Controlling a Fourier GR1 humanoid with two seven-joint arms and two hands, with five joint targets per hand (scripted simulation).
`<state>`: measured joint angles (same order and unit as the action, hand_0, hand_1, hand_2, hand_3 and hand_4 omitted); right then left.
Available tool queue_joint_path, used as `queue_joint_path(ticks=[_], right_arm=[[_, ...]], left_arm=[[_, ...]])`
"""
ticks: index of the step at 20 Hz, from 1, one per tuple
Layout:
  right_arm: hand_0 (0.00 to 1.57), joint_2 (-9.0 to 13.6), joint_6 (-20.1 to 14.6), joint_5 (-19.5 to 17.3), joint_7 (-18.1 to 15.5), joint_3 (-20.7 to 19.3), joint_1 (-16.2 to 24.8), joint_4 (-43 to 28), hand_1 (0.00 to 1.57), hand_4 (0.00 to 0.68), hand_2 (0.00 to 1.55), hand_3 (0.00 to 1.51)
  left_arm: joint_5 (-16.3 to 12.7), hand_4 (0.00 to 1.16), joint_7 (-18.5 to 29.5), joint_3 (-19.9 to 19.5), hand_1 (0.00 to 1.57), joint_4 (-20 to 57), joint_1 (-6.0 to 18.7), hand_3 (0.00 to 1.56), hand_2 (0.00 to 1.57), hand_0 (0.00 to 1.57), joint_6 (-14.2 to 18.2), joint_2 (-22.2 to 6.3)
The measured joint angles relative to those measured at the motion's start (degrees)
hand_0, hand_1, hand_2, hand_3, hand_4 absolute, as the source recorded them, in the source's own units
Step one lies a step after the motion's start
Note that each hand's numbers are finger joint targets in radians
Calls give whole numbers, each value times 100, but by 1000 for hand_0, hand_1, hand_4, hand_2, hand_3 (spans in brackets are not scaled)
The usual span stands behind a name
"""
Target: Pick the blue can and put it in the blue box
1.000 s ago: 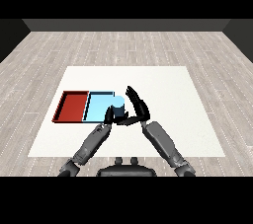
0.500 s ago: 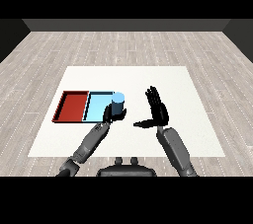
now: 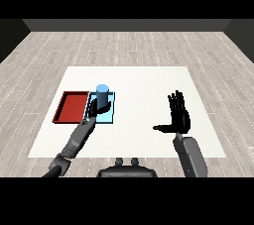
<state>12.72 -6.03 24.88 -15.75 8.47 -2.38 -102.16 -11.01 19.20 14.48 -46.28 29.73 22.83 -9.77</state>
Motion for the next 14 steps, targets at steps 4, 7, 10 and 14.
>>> queue_joint_path(ticks=[4,7,10,14], right_arm=[[0,63,11,57,67,-224,13,21,0,0,0,0],[0,-7,-31,-32,27,-252,-49,163,0,0,0,0],[0,-5,-40,-54,88,-297,-43,191,0,0,0,0],[0,-147,-82,-79,79,-286,-132,422,0,0,0,0]], left_arm=[[-50,1089,-263,-366,1571,679,251,1506,1571,1571,-100,-309],[-30,1062,-316,-597,1571,1416,549,1499,1571,1571,-215,-479],[57,1033,-442,-736,1571,2142,918,1444,1571,1571,-276,-624],[284,971,-817,-725,1548,2995,1357,1382,1484,1548,-113,-618]])
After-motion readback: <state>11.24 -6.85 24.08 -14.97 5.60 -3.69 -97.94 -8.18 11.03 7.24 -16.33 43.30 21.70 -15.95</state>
